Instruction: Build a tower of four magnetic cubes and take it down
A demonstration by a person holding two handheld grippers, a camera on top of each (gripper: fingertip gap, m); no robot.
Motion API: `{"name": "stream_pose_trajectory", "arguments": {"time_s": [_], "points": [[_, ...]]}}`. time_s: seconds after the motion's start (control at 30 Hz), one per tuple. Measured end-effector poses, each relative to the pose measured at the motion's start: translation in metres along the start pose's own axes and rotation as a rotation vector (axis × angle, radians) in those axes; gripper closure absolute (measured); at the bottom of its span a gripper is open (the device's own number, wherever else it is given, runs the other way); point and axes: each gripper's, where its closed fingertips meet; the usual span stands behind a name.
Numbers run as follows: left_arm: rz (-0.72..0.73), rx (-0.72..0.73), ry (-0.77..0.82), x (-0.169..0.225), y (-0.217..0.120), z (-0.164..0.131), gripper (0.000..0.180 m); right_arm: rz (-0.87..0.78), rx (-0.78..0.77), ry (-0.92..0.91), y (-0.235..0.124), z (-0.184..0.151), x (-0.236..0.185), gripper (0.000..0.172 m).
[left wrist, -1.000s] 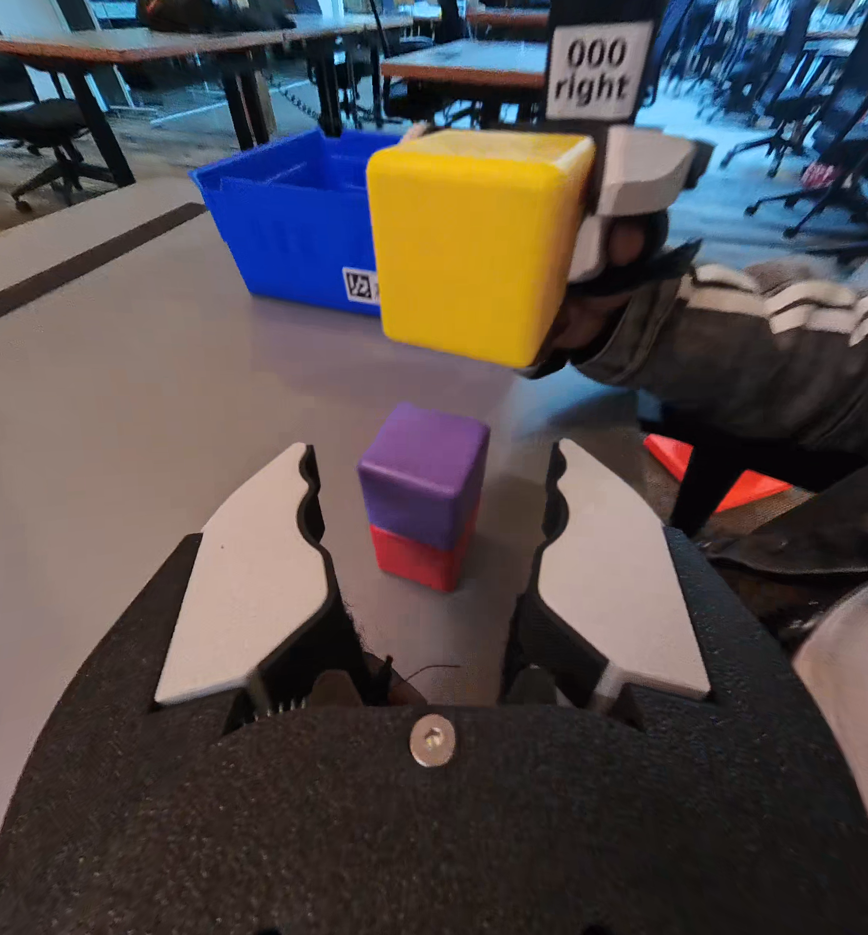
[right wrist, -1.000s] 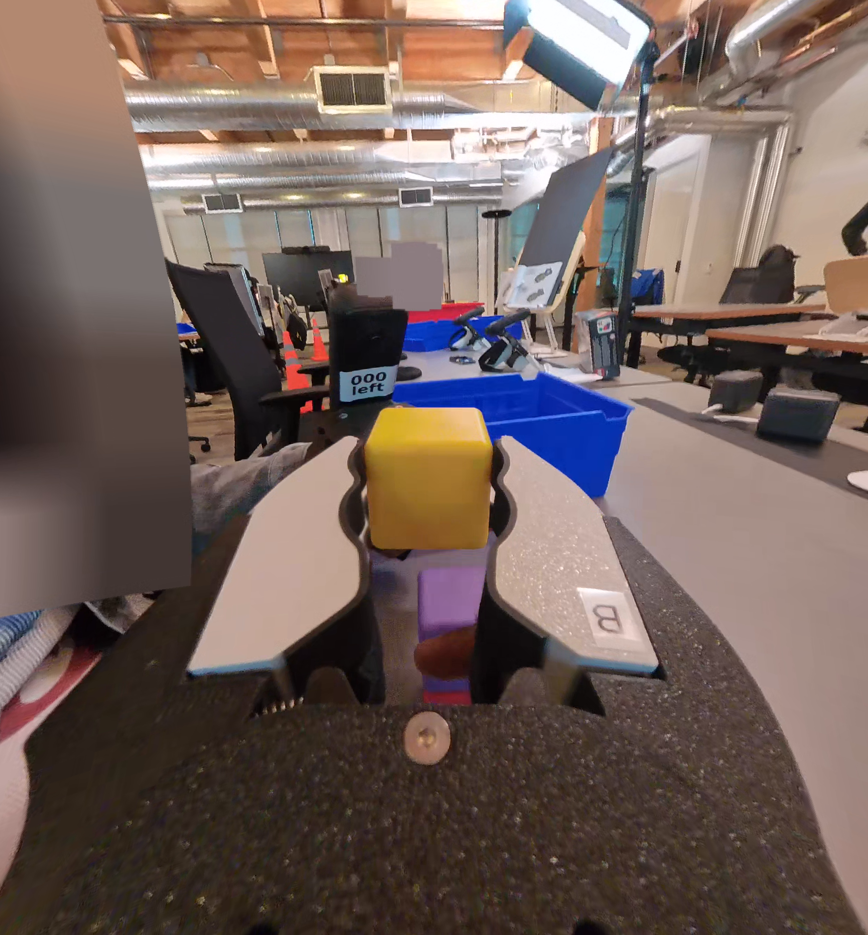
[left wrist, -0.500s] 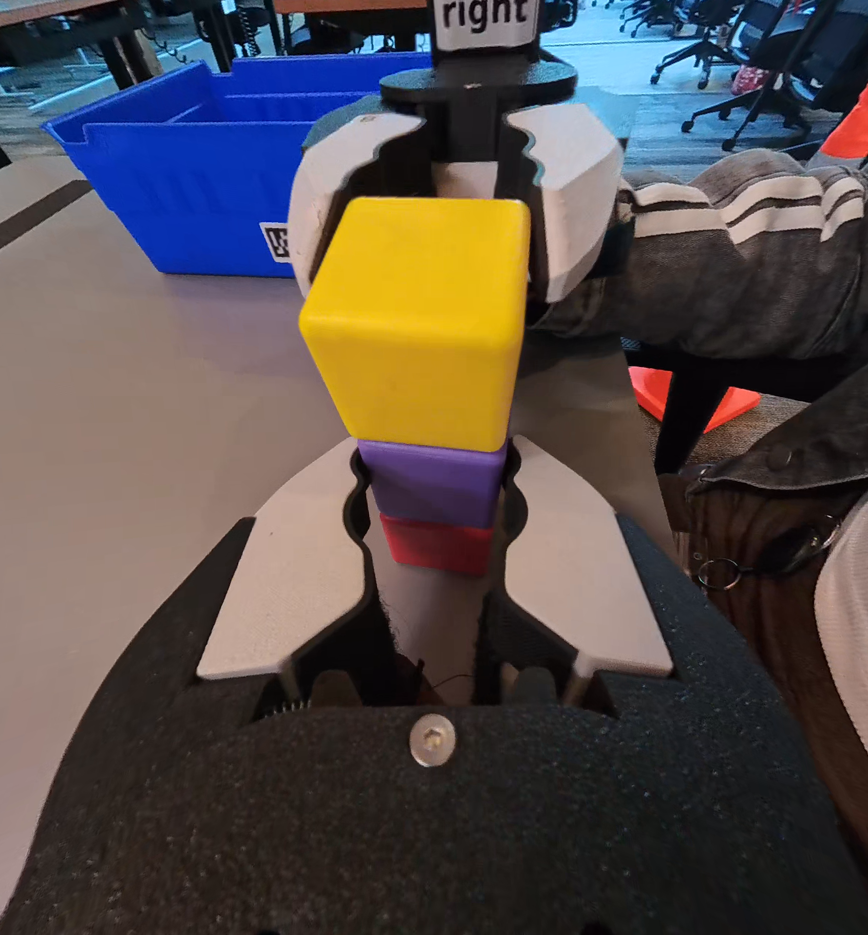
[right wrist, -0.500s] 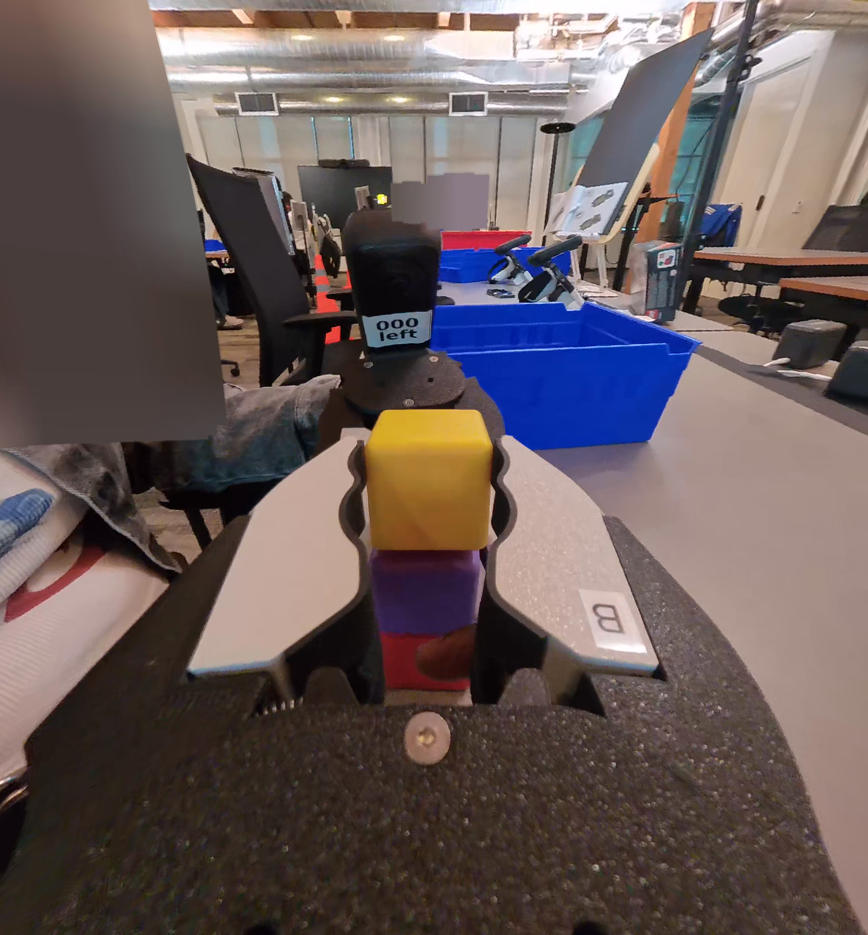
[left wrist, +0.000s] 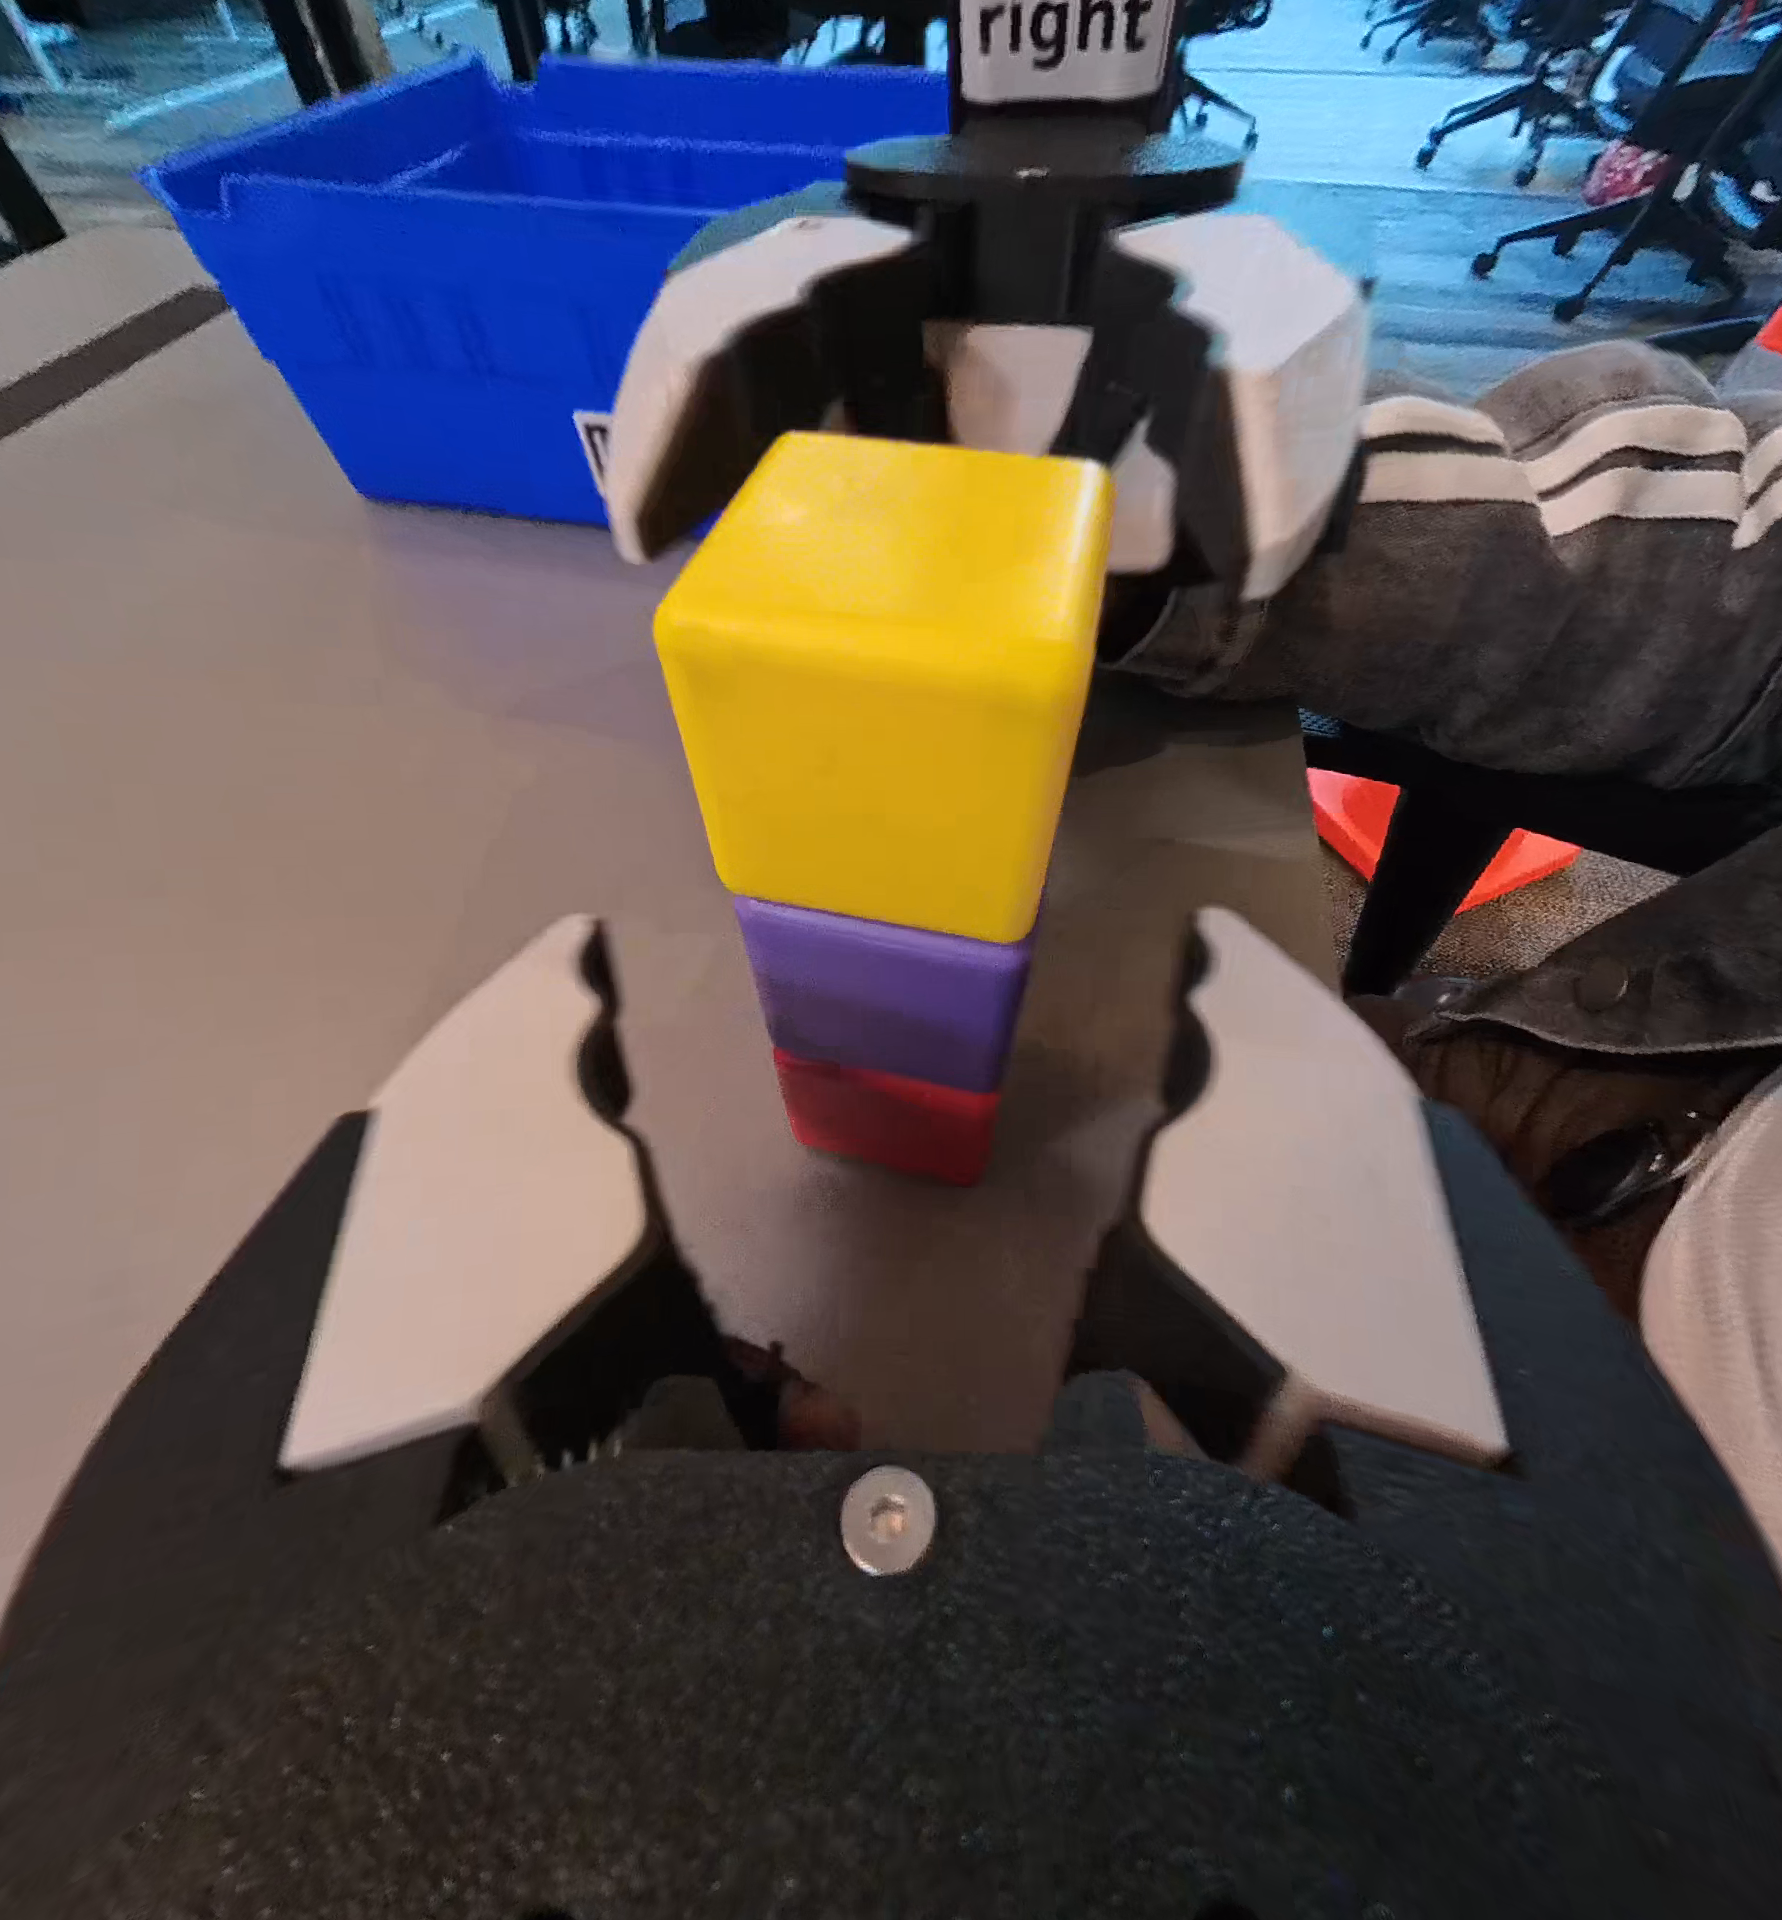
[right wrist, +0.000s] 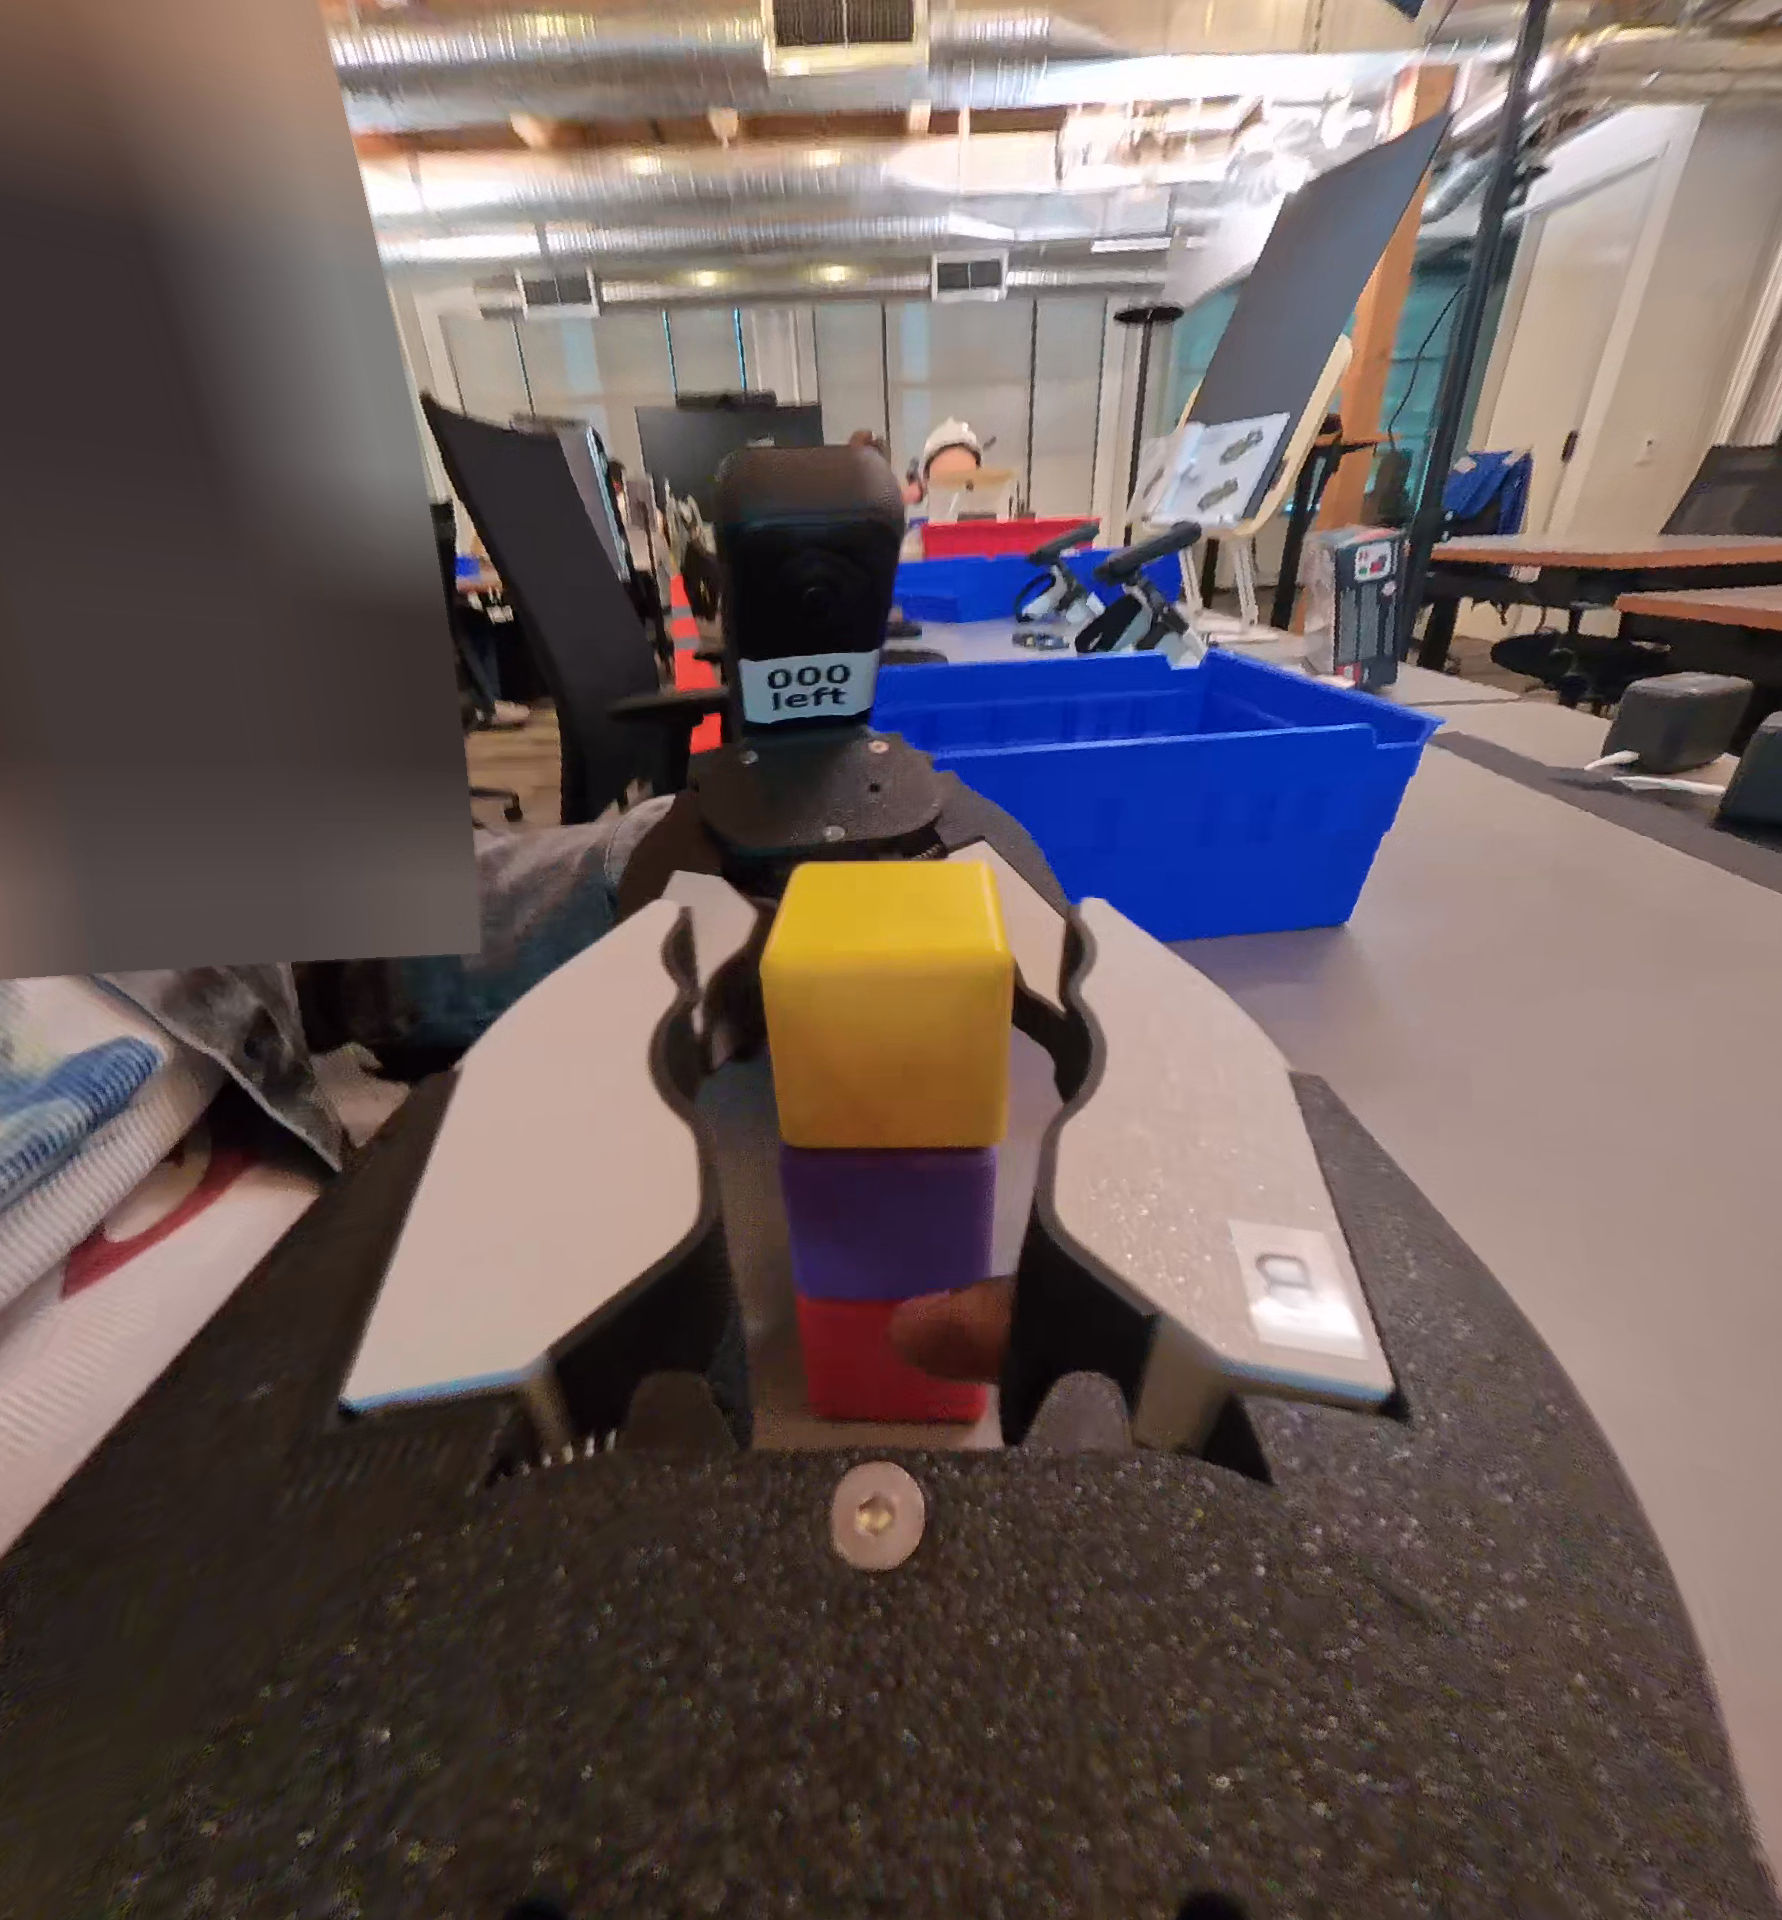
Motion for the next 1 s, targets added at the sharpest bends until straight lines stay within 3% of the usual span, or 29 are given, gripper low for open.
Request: {"name": "stream_pose_trajectory", "arguments": {"time_s": [0.03, 0.1, 0.23, 0.37, 0.43, 0.5, 0.53, 0.63, 0.73, 1.0], "points": [[0.009, -0.021, -0.012, 0.002, -0.001, 0.003, 0.064, -0.001, 0.024, 0.015, -0.002, 0.004, 0.001, 0.099], [0.057, -0.037, 0.0, 0.004, -0.009, 0.016, 0.053, -0.003, 0.07, 0.043, -0.005, 0.011, 0.003, 0.09], [0.155, 0.02, 0.051, 0.008, -0.049, 0.065, 0.056, 0.0, 0.163, 0.068, -0.012, 0.025, 0.003, 0.088], [0.433, 0.076, 0.027, -0.033, -0.139, 0.094, 0.076, -0.008, 0.174, 0.081, -0.013, 0.026, 0.005, 0.089], [0.705, 0.003, -0.06, -0.087, -0.2, 0.076, 0.084, -0.011, 0.179, 0.08, -0.012, 0.027, 0.005, 0.089], [0.96, -0.181, -0.211, -0.14, -0.26, 0.029, 0.087, -0.02, 0.176, 0.075, -0.012, 0.026, 0.006, 0.089], [1.018, -0.277, -0.301, -0.159, -0.28, 0.003, 0.086, -0.029, 0.172, 0.072, -0.011, 0.025, 0.007, 0.09], [0.961, -0.443, -0.594, -0.189, -0.297, -0.061, 0.085, -0.041, 0.163, 0.072, -0.009, 0.023, 0.009, 0.09], [0.899, -0.613, -0.723, -0.203, -0.296, -0.105, 0.088, -0.045, 0.159, 0.088, -0.006, 0.019, 0.011, 0.09], [0.854, -0.742, -0.872, -0.223, -0.279, -0.156, 0.087, -0.057, 0.171, 0.09, -0.009, 0.02, 0.012, 0.094]]}}
Point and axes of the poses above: each gripper's, where its closed fingertips meet, y out along the fingers, z out of its top, x = y × z across the jaws, and after that the axes turned 5 degrees about y, right-handed
